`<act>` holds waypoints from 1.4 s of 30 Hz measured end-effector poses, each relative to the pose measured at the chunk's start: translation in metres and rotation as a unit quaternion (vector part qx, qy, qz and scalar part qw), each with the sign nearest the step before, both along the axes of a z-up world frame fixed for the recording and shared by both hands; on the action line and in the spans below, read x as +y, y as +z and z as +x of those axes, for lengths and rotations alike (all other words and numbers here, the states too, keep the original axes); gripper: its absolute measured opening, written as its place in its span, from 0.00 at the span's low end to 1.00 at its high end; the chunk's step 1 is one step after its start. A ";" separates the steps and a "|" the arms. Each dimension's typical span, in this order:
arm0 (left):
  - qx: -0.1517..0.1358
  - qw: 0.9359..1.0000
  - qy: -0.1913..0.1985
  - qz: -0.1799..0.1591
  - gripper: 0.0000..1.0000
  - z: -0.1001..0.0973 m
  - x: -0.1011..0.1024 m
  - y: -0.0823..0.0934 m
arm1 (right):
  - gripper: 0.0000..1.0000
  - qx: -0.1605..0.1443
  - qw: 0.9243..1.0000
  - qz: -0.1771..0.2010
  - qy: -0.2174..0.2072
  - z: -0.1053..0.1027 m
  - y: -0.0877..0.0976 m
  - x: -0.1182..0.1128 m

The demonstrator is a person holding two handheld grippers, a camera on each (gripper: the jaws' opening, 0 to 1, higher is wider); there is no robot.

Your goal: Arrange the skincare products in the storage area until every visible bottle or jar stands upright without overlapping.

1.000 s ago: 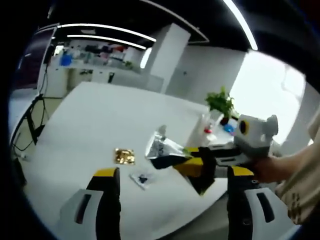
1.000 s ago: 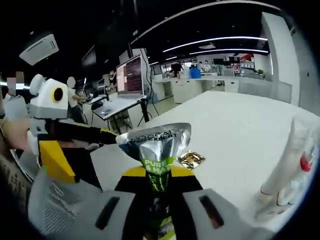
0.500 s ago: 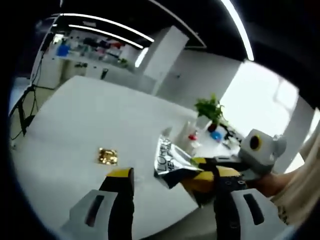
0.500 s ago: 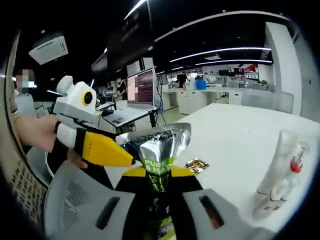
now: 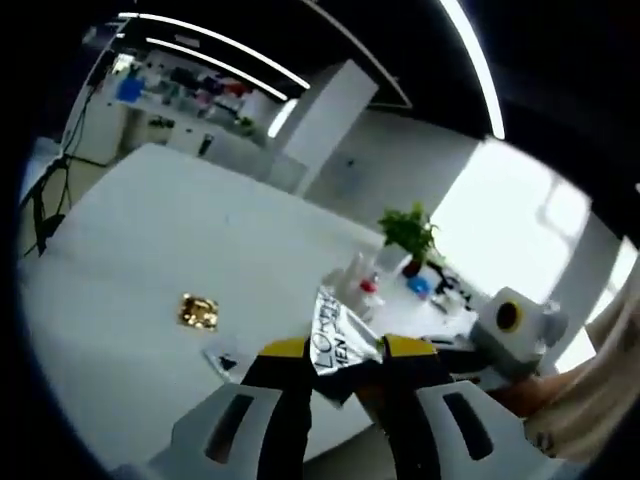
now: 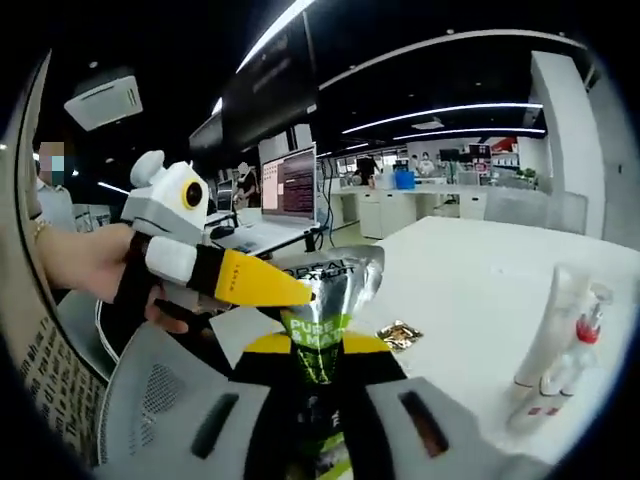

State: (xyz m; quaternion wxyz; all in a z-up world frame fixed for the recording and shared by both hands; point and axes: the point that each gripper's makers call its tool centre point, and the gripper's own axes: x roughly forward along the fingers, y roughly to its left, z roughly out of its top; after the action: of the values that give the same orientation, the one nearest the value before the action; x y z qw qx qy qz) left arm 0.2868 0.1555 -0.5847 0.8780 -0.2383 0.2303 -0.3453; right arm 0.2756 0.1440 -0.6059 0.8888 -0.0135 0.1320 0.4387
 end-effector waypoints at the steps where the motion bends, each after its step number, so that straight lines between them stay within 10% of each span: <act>1: 0.000 1.000 0.002 0.000 0.20 0.000 0.001 0.000 | 0.14 -0.008 1.000 -0.008 0.004 -0.001 0.000 0.000; 11: 0.013 1.000 0.007 -0.028 0.04 -0.005 -0.005 0.007 | 0.24 -0.034 0.998 -0.049 0.028 -0.008 -0.005 -0.002; 21: -0.014 0.999 -0.033 0.033 0.00 -0.010 -0.018 0.003 | 0.45 -0.012 0.998 -0.051 0.040 -0.016 -0.011 -0.007; 29: -0.019 0.997 -0.047 0.052 0.00 -0.006 -0.009 0.005 | 0.32 0.008 0.999 -0.035 0.036 -0.016 -0.012 -0.023; 42: -0.047 0.980 -0.180 0.078 0.00 -0.018 -0.025 0.020 | 0.50 0.055 0.987 0.144 0.048 0.004 0.043 -0.055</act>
State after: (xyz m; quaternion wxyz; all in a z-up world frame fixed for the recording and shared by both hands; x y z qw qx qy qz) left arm 0.2692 0.1303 -0.5646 0.8273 -0.1075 0.2536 -0.4895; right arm 0.2801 0.0894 -0.5631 0.8506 0.1323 0.1159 0.4956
